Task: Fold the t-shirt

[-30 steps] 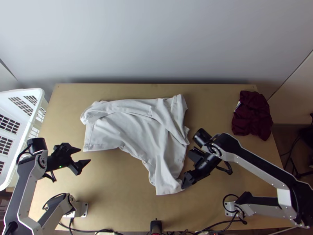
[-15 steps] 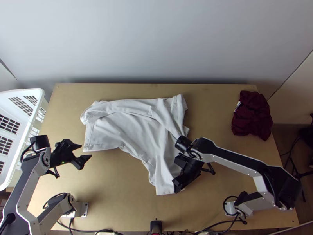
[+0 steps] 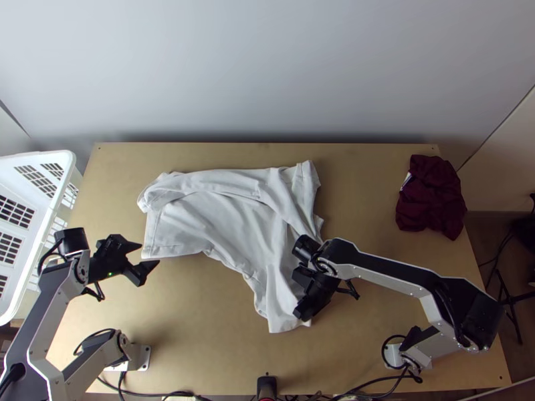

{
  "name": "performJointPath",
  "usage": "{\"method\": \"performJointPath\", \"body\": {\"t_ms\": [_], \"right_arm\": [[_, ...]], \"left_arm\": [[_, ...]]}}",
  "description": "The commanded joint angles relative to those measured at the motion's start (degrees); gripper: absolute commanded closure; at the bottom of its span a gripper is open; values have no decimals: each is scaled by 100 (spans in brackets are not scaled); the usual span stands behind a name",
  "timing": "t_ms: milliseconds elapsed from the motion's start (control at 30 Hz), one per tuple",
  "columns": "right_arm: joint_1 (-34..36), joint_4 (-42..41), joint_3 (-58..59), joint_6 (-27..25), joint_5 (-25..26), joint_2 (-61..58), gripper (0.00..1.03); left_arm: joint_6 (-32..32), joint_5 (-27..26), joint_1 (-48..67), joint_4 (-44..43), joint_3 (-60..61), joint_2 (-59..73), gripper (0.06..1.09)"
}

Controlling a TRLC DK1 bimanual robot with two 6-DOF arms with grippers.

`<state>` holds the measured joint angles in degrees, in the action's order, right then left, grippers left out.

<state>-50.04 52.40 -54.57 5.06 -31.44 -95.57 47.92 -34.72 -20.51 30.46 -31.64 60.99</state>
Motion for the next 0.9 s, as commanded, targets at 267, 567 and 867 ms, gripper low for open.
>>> {"method": "performJointPath", "body": {"t_ms": [267, 567, 867], "right_arm": [[-155, -301, 43, 118, 112, -14, 100], [-261, -248, -160, 250, 103, 21, 100], [-278, -134, -441, 276, 94, 21, 100]], "left_arm": [[-178, 220, 153, -251, -185, 484, 11], [-266, 501, 162, -655, -343, 1117, 11], [-187, 844, 170, -910, -387, 1600, 11]]}}
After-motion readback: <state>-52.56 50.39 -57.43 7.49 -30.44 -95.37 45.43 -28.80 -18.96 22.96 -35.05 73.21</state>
